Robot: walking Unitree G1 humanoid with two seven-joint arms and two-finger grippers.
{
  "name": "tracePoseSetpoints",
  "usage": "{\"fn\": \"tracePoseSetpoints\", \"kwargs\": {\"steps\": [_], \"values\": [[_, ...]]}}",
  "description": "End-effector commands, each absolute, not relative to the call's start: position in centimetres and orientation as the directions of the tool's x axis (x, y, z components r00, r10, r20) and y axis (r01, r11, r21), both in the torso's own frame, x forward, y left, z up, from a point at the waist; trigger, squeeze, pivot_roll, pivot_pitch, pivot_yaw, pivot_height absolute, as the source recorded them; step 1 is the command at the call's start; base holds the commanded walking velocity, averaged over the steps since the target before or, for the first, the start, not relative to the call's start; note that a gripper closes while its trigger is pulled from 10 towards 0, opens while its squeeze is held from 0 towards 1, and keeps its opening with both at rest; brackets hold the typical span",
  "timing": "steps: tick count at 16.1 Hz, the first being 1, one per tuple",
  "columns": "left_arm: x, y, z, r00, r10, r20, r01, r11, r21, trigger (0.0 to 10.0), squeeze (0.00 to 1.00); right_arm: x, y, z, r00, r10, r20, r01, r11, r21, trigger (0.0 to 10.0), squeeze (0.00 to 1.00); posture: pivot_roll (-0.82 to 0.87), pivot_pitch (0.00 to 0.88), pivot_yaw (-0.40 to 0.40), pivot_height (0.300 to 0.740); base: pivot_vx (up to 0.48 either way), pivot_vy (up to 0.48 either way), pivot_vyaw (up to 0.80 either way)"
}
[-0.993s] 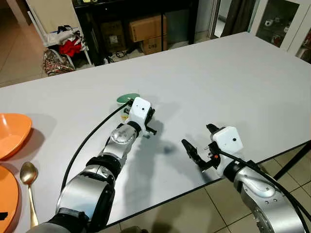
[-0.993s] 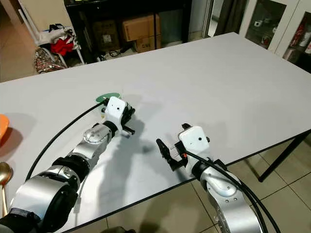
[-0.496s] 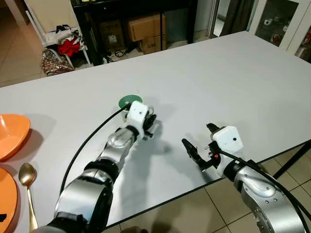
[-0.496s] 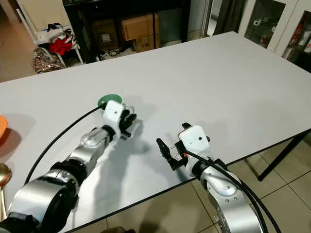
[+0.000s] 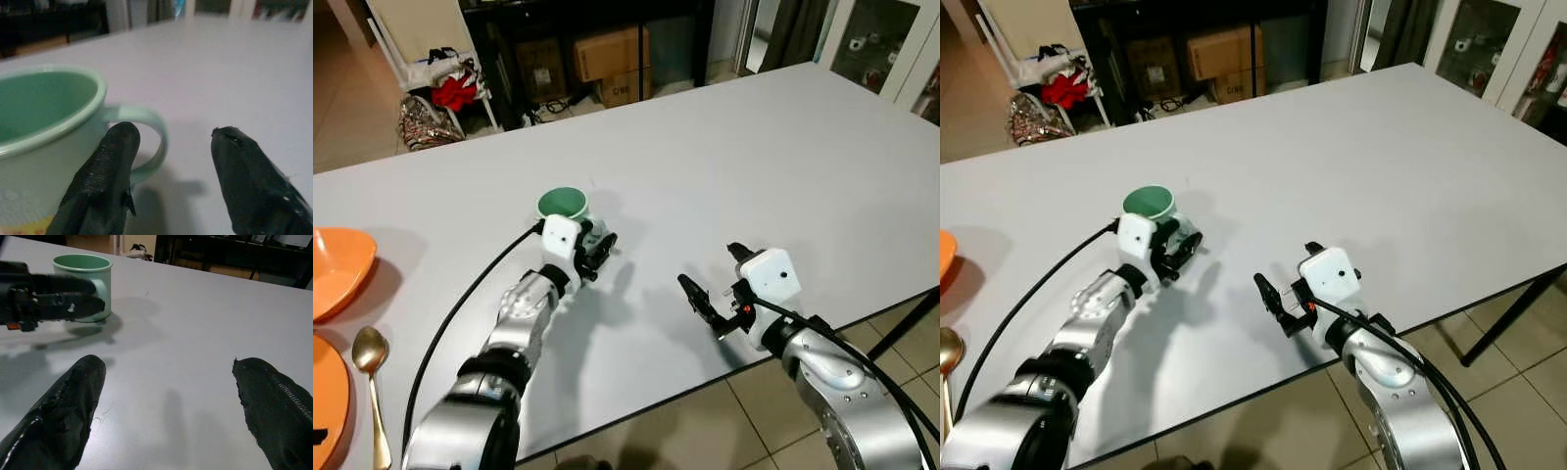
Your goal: Setting the table
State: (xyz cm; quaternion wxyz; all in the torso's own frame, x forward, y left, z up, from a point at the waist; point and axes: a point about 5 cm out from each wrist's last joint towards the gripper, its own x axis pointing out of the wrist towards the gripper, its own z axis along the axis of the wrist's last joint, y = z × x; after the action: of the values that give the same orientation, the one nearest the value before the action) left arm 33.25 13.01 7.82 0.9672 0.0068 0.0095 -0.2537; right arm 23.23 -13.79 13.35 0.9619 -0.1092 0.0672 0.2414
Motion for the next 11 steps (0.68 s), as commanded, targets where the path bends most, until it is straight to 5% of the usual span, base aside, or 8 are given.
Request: {"fn": "tracePoseSetpoints", "kwargs": {"steps": [1, 2, 5, 8, 11], "values": [[33.2, 13.2, 8.4, 0.861, -0.508, 0.006, 0.508, 0.861, 0.016, 10.0, 0.98, 23.3, -13.9, 13.7, 0.877, 0.453, -0.163, -0.478, 0.860, -0.180, 10.0, 0.00, -0.06, 0.000, 0.098, 0.740, 0.000, 0.000, 0.00], [32.4, 13.5, 9.1, 0.842, -0.538, 0.040, 0.538, 0.843, 0.029, 10.0, 0.83, 23.1, -13.9, 13.7, 0.872, 0.462, -0.164, -0.486, 0.857, -0.172, 10.0, 0.00, -0.06, 0.000, 0.093, 0.740, 0.000, 0.000, 0.00], [29.7, 15.8, 10.4, 0.834, -0.550, 0.041, 0.542, 0.831, 0.124, 10.0, 0.71, 22.5, -14.0, 13.2, 0.860, 0.469, -0.201, -0.499, 0.855, -0.143, 10.0, 0.00, -0.05, 0.000, 0.091, 0.740, 0.000, 0.000, 0.00], [28.0, 18.0, 12.1, 0.891, -0.453, -0.013, 0.447, 0.874, 0.188, 10.0, 0.64, 22.3, -14.6, 13.1, 0.893, 0.406, -0.194, -0.435, 0.889, -0.144, 10.0, 0.00, -0.03, 0.000, 0.081, 0.740, 0.000, 0.000, 0.00], [27.0, 18.6, 14.5, 0.955, -0.295, -0.029, 0.296, 0.939, 0.177, 10.0, 0.59, 22.2, -14.7, 13.3, 0.938, 0.317, -0.142, -0.334, 0.936, -0.114, 10.0, 0.00, 0.01, 0.000, 0.078, 0.740, 0.000, 0.000, 0.80]]}}
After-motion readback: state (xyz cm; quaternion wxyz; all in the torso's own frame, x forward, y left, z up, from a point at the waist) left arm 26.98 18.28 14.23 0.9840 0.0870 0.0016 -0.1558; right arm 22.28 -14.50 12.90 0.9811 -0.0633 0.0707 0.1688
